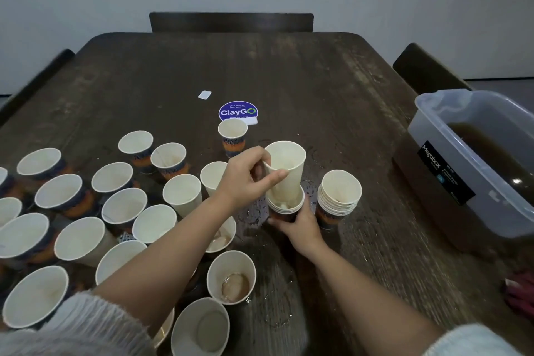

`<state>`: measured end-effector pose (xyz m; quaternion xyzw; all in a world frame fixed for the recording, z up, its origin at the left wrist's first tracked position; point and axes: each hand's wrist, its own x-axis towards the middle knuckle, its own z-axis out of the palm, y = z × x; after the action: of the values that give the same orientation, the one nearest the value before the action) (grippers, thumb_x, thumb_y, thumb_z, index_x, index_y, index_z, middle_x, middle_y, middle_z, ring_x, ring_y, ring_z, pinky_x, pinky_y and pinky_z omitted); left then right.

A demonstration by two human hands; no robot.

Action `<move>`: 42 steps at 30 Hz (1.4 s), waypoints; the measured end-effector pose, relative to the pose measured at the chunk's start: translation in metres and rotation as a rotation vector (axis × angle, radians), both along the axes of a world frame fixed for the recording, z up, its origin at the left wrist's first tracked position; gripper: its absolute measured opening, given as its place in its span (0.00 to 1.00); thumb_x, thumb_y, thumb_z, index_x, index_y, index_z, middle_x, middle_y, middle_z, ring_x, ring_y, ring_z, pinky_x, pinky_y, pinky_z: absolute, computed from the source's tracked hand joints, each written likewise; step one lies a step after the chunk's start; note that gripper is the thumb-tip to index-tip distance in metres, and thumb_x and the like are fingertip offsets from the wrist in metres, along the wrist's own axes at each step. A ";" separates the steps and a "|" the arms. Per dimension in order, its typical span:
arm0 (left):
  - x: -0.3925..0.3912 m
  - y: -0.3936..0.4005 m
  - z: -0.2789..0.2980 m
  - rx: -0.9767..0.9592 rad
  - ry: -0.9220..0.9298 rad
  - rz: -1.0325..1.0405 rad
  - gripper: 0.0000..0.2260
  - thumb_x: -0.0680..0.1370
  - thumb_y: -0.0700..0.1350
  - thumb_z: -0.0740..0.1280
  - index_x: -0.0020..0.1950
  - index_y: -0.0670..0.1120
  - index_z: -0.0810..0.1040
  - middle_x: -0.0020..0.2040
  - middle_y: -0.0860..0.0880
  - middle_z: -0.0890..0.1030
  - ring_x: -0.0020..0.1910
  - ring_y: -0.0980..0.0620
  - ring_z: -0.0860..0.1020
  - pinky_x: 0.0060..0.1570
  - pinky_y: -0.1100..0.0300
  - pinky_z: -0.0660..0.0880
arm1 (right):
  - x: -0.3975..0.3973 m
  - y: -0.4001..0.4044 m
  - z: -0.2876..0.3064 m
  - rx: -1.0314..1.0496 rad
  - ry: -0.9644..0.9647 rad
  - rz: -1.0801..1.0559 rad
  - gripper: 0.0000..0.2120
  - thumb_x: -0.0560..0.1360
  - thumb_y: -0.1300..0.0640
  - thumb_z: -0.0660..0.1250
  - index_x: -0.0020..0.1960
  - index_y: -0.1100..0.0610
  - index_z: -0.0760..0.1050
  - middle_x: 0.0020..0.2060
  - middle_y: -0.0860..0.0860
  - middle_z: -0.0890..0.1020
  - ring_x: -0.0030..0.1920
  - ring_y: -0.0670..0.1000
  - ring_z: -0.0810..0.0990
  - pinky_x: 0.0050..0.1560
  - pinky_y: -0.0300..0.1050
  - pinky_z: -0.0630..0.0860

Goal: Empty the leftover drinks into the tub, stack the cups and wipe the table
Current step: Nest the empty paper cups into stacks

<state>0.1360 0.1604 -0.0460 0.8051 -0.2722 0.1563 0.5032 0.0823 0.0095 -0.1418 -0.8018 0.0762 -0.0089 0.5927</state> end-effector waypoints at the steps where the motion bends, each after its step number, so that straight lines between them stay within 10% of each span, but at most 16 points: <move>1: -0.002 -0.001 0.000 0.000 -0.006 -0.017 0.17 0.72 0.56 0.69 0.40 0.41 0.74 0.29 0.47 0.71 0.29 0.55 0.67 0.30 0.71 0.62 | 0.000 0.000 0.000 -0.004 0.005 0.001 0.39 0.66 0.63 0.79 0.70 0.57 0.62 0.56 0.46 0.74 0.58 0.46 0.71 0.47 0.22 0.63; 8: -0.006 -0.004 -0.012 0.096 -0.040 0.014 0.27 0.75 0.67 0.61 0.54 0.44 0.80 0.39 0.54 0.70 0.38 0.60 0.70 0.36 0.68 0.67 | 0.000 0.001 -0.002 0.013 0.011 -0.020 0.40 0.65 0.63 0.80 0.70 0.57 0.62 0.57 0.48 0.76 0.59 0.49 0.74 0.53 0.32 0.67; 15: 0.001 -0.010 -0.016 0.130 -0.055 0.000 0.19 0.72 0.59 0.69 0.48 0.43 0.80 0.51 0.49 0.70 0.50 0.54 0.71 0.49 0.68 0.70 | 0.001 0.000 -0.003 0.020 0.019 -0.008 0.40 0.66 0.62 0.80 0.71 0.56 0.62 0.59 0.48 0.75 0.61 0.48 0.73 0.57 0.33 0.66; 23: 0.004 -0.016 -0.023 0.523 0.187 -0.149 0.37 0.74 0.67 0.57 0.78 0.50 0.56 0.79 0.53 0.54 0.77 0.56 0.49 0.75 0.53 0.49 | 0.001 0.000 -0.003 0.035 0.012 0.001 0.39 0.66 0.61 0.80 0.70 0.55 0.62 0.59 0.46 0.75 0.60 0.45 0.73 0.59 0.34 0.66; 33: 0.001 -0.021 -0.031 0.858 0.291 -0.160 0.37 0.75 0.69 0.56 0.79 0.51 0.52 0.79 0.56 0.50 0.77 0.56 0.40 0.72 0.41 0.34 | 0.004 0.000 -0.009 0.068 0.013 -0.002 0.39 0.65 0.66 0.79 0.70 0.57 0.63 0.58 0.47 0.76 0.58 0.45 0.75 0.54 0.24 0.69; 38: 0.024 -0.018 -0.011 0.633 0.405 -0.077 0.38 0.72 0.68 0.49 0.78 0.52 0.55 0.79 0.52 0.54 0.78 0.53 0.46 0.74 0.44 0.40 | 0.006 0.002 -0.010 0.065 0.004 -0.009 0.39 0.63 0.64 0.81 0.66 0.51 0.63 0.58 0.46 0.76 0.60 0.46 0.74 0.55 0.23 0.65; 42: 0.071 -0.008 0.005 0.369 0.407 0.332 0.30 0.77 0.60 0.62 0.75 0.46 0.64 0.73 0.41 0.65 0.73 0.43 0.62 0.72 0.48 0.59 | 0.010 0.000 -0.008 0.072 0.033 0.001 0.39 0.63 0.64 0.81 0.65 0.50 0.62 0.58 0.45 0.75 0.61 0.45 0.72 0.57 0.27 0.64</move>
<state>0.2070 0.1520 -0.0408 0.9310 -0.0548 0.0201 0.3603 0.0927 0.0094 -0.1500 -0.7801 0.0857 0.0073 0.6197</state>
